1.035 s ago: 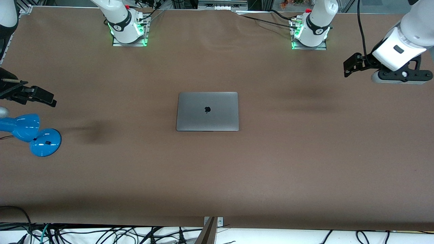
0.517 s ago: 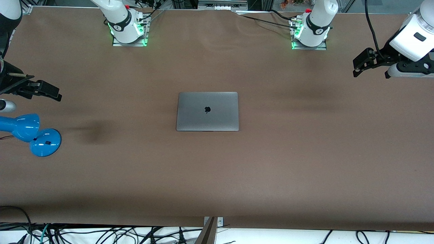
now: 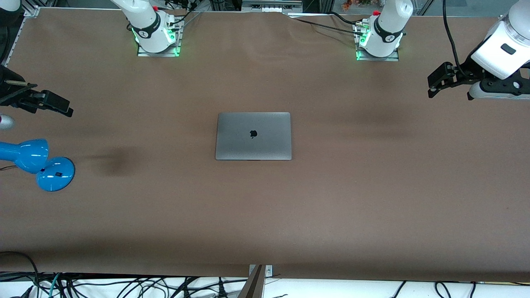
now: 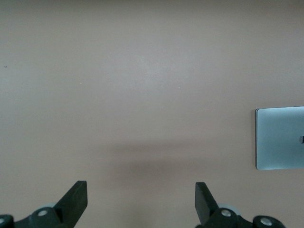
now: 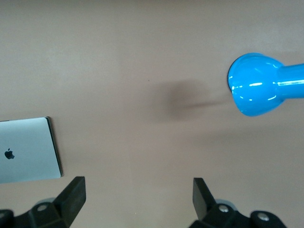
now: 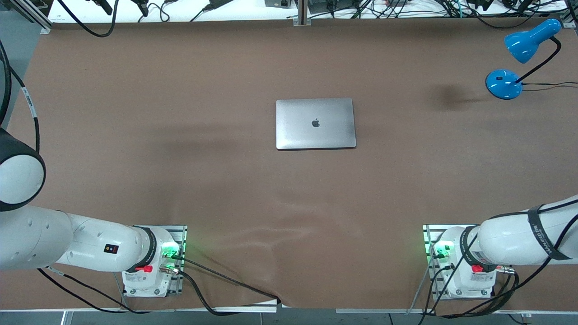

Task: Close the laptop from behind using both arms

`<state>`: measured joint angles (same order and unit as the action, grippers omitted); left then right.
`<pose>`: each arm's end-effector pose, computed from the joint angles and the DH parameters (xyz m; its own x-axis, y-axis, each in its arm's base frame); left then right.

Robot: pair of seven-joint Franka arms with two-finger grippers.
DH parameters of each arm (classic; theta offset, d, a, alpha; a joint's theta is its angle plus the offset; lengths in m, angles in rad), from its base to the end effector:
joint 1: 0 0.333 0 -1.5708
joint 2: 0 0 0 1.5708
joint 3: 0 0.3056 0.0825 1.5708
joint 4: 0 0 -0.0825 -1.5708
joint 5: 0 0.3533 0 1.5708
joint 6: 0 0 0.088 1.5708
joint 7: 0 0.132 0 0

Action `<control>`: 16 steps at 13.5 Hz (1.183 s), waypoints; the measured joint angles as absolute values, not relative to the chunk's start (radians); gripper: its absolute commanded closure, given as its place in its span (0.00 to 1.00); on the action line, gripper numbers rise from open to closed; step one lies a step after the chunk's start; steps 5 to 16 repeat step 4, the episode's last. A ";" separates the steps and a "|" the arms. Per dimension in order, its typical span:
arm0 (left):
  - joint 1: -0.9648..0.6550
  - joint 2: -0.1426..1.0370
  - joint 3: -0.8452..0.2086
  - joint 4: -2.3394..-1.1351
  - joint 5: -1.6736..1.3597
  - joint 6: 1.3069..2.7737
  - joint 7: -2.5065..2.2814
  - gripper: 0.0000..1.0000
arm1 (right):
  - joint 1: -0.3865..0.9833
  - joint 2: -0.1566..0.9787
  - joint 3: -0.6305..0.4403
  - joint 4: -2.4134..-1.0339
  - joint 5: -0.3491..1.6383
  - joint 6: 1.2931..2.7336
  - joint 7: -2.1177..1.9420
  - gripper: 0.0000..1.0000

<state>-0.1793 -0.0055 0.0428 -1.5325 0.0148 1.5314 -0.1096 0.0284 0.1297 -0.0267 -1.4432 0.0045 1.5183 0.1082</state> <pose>0.5142 -0.0685 0.6053 0.9996 -0.0263 0.0060 -0.0262 -0.9996 -0.0140 0.5555 0.0025 0.5705 0.9929 -0.1060 -0.0543 -0.1059 -0.9944 0.0048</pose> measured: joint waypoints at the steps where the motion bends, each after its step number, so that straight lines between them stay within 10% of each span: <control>1: -0.179 -0.003 0.049 -1.532 0.015 1.531 -0.110 0.00 | 0.028 0.129 -0.027 -1.443 0.004 1.516 0.109 0.00; 16: -0.180 -0.001 0.074 -1.532 0.015 1.531 -0.109 0.00 | 0.028 0.129 -0.026 -1.443 0.004 1.513 0.111 0.00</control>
